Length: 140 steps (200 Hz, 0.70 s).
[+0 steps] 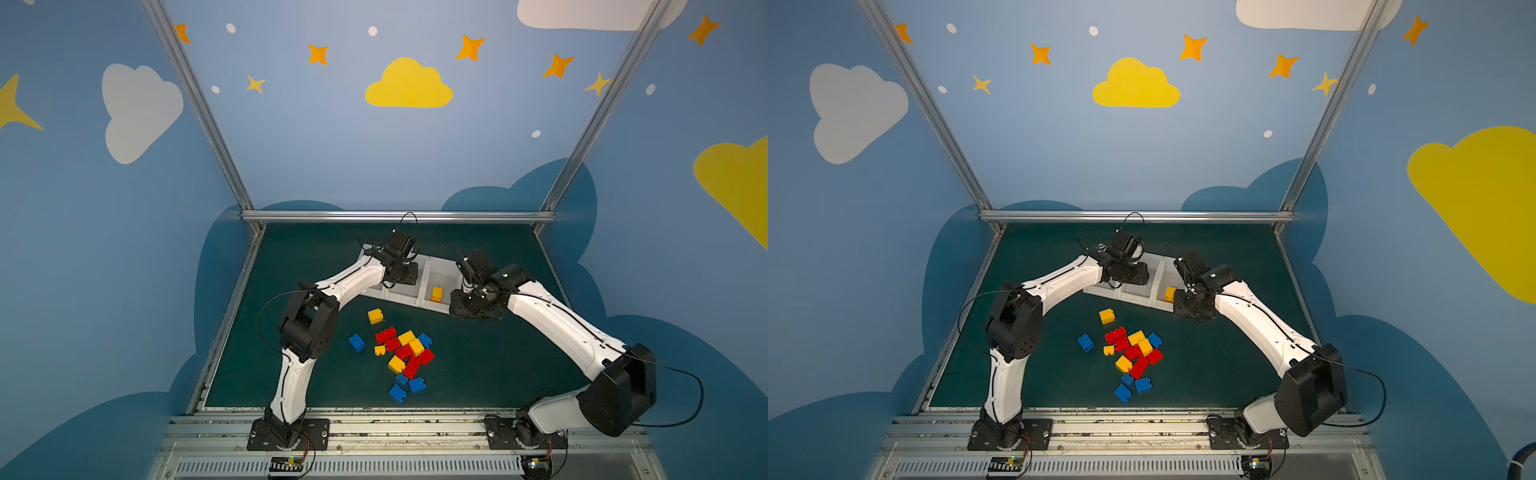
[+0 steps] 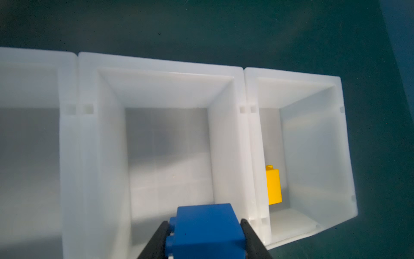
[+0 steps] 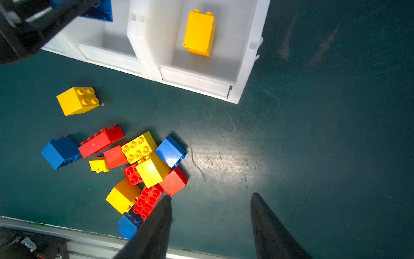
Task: Sort the legos into containers by color
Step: Place the lego in the container, then pick up the lego from the center of the table.
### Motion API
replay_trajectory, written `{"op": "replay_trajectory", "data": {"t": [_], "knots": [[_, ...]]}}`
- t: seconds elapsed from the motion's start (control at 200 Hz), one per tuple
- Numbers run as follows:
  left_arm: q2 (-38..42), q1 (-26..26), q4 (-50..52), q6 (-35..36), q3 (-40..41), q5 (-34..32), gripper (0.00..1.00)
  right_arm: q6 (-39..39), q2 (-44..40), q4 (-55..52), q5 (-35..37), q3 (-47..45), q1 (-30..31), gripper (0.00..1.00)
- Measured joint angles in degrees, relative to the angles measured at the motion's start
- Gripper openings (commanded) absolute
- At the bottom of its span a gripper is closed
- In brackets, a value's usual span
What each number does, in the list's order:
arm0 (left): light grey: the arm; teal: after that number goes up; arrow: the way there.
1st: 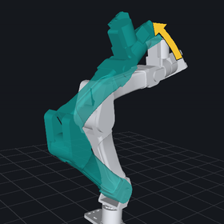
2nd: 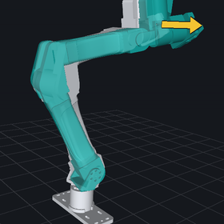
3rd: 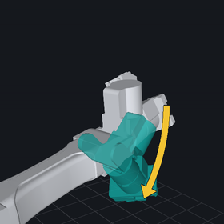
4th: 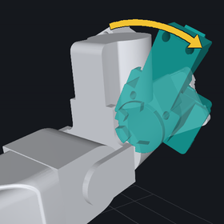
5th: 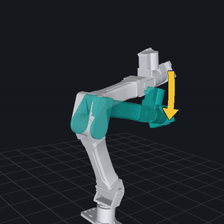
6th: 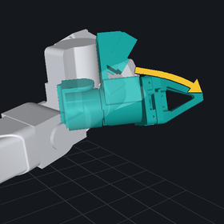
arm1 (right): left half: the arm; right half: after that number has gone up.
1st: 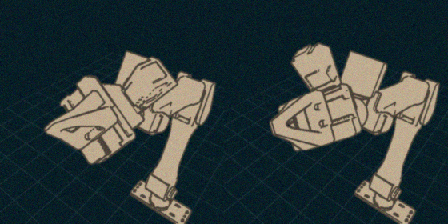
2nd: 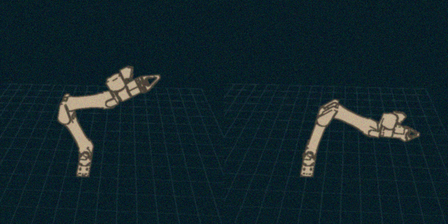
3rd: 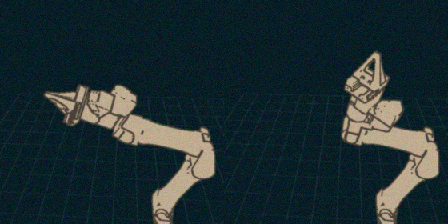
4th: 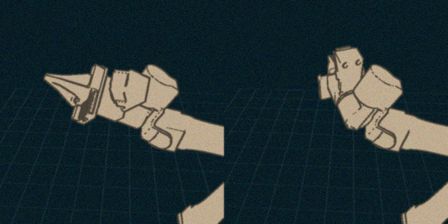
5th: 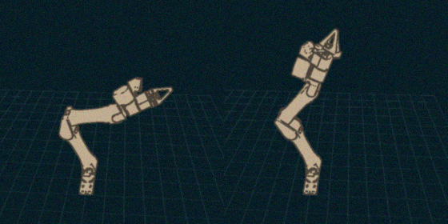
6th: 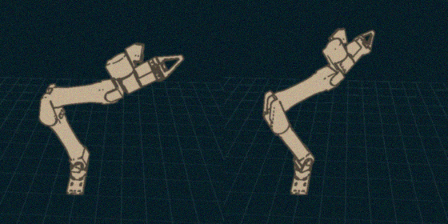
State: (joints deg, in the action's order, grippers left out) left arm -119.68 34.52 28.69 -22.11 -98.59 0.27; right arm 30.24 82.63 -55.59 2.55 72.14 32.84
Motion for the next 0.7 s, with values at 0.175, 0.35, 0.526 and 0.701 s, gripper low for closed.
{"op": "replay_trajectory", "data": {"t": [0.175, 0.35, 0.526, 0.701], "knots": [[0.00, 0.00, 0.44, -0.11, 0.02, -0.07, 0.63, 0.00, -0.02, -0.02, -0.02, -0.11, -0.13, 0.57], [0.68, 0.00, 0.39, -0.13, 0.87, -0.42, 0.68, 0.00, -0.02, -0.02, -0.04, -0.17, -0.13, 0.58], [5.92, -0.07, -0.59, -0.17, 7.19, -1.27, 0.71, -0.22, -0.02, 0.02, -0.26, -0.96, -0.15, 0.58], [16.44, -1.14, -2.23, -0.61, 18.14, -2.95, 0.74, -1.09, 0.57, -0.09, -0.85, -1.33, 0.17, 0.58]]}}
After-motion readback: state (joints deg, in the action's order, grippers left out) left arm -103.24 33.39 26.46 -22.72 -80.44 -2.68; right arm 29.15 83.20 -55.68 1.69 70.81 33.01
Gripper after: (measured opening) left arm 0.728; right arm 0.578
